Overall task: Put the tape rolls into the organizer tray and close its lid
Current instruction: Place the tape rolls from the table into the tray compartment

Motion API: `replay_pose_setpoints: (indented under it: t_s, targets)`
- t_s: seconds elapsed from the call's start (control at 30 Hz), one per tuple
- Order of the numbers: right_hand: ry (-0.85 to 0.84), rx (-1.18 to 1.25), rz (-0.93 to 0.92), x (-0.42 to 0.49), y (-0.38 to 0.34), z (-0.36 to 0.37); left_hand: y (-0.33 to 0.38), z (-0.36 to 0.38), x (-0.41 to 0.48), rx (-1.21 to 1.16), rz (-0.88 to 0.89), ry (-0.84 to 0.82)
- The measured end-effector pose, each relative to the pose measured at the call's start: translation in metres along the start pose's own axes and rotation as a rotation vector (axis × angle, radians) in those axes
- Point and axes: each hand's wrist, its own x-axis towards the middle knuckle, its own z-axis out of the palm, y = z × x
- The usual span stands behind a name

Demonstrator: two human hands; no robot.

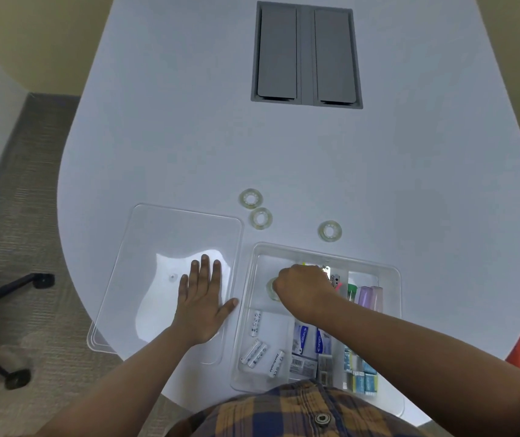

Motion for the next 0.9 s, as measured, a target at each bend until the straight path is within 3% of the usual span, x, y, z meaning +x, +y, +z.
replay_pose_setpoints:
  t_s: [0.17,0.37,0.57,0.73,0.9]
  targets:
    - [0.036,0.097,0.023,-0.001,0.003,0.008,-0.002,0.003,0.000,0.001,0.003,0.026]
    - [0.323,0.277,0.052,-0.013,0.022,0.007,0.001,0.005,-0.004,-0.005,0.010,0.101]
    - [0.489,0.406,0.231,-0.020,0.062,-0.004,0.006,0.006,-0.008,-0.031,-0.006,0.209]
    - [0.521,0.532,0.373,-0.011,0.103,0.001,0.006,0.008,-0.008,-0.029,-0.011,0.221]
    - [0.375,0.620,0.476,0.004,0.134,0.013,0.006,0.007,-0.007,-0.002,-0.018,0.207]
